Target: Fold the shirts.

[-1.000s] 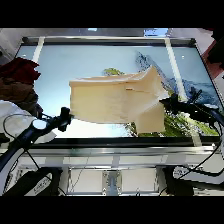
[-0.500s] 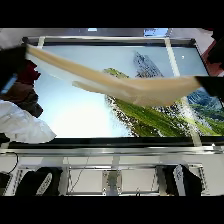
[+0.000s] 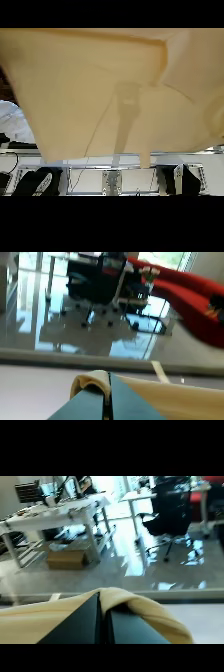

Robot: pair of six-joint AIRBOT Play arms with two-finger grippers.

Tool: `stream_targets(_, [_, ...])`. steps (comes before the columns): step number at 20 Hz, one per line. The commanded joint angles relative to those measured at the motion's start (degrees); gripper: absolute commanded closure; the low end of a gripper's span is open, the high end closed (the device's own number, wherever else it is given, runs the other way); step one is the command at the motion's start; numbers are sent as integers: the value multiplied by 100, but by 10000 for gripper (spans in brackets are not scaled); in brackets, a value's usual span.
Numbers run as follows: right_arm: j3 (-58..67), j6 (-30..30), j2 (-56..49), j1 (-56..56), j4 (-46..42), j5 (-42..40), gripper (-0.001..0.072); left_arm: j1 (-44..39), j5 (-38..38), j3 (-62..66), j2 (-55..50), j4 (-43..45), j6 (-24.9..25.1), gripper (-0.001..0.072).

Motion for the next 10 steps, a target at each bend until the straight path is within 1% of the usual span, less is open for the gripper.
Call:
stream_targets(1, [-166,-107,-1141,599,-240,682,681,0,-767,103,-1335,258,-162,699])
stream_targets(3, [-614,-76,-1779,1604,-1655,448,681,0,-723,103,-2170,295,-164,699])
stream_targets(4, [-887,20,-2127,2164,-2358,105,681,0,-658,103,-2529,326,-164,699])
stream_targets(6, [-1322,236,-2865,3112,-3228,-1001,681,0,-415,103,-3244,529,-323,700])
stream_targets(7, [-1397,339,-3292,3471,-3368,-1565,681,0,-254,105,-3582,702,-496,699])
stream_targets(10, [-1222,356,-4653,4291,-3233,-3165,682,0,420,105,-4411,1119,-898,699])
